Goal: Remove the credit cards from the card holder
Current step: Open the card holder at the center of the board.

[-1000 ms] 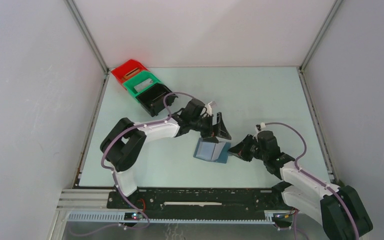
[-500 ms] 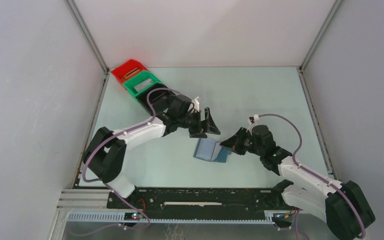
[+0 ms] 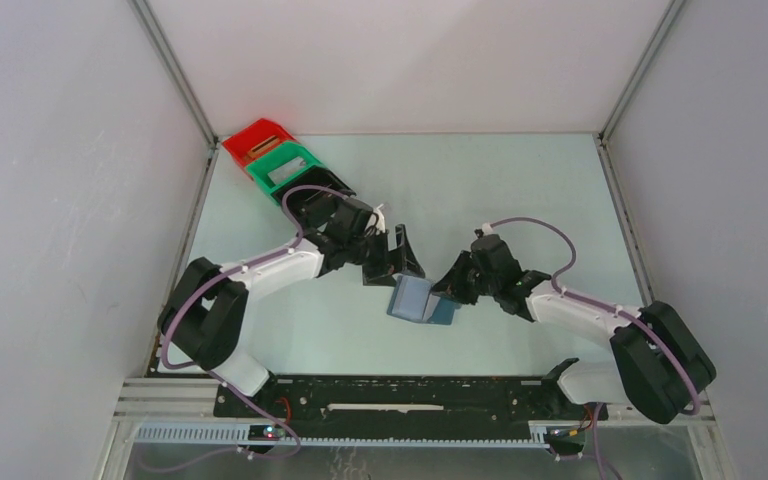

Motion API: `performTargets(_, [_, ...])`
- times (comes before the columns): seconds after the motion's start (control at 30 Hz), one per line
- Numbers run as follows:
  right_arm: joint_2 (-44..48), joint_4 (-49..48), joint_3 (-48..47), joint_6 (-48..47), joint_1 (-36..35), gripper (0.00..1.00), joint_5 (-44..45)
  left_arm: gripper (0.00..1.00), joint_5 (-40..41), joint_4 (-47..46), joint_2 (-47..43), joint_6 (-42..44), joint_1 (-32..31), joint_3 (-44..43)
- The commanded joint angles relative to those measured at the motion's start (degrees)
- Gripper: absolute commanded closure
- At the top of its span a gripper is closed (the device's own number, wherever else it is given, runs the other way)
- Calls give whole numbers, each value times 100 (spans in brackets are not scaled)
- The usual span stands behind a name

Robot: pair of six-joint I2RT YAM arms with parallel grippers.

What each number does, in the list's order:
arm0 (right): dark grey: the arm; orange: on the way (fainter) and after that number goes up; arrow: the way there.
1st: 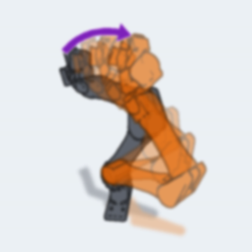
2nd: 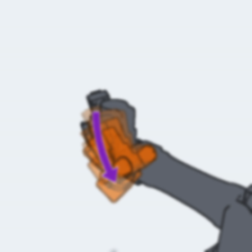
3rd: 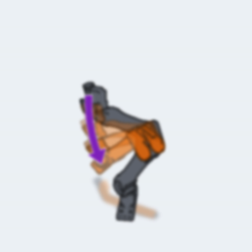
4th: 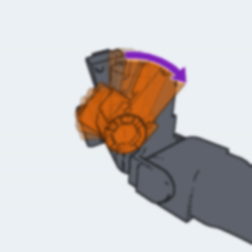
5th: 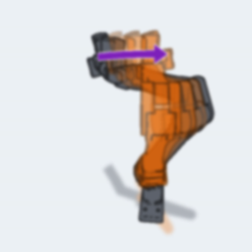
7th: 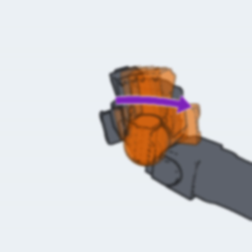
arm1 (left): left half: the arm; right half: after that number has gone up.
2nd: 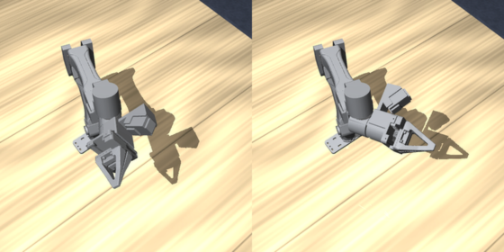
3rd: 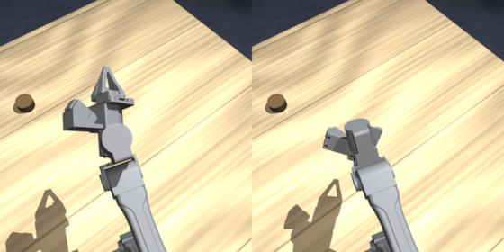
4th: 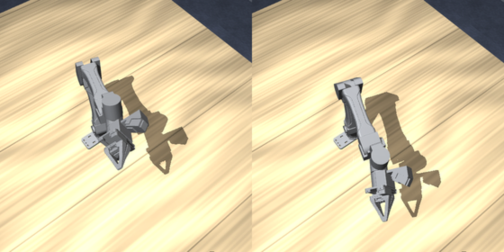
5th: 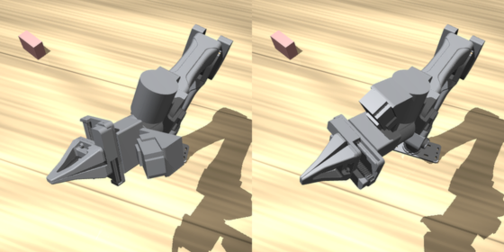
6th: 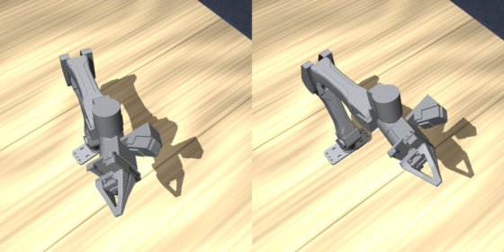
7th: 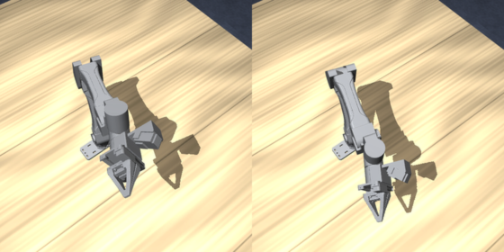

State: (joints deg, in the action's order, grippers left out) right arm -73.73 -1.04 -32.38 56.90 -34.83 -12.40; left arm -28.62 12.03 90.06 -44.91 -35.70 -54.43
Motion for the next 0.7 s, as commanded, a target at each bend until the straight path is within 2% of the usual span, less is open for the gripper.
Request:
performTargets(0.0, [-36, 585, 29, -209, 153, 84, 396, 7, -55, -76, -141, 122, -32, 90])
performTargets(0.23, [357, 600, 694, -323, 603, 83, 300, 7, -131, -101, 168, 142, -199, -88])
performTargets(0.67, [6, 268, 812, -356, 662, 84, 102, 7, -151, -122, 350, 165, -353, -296])
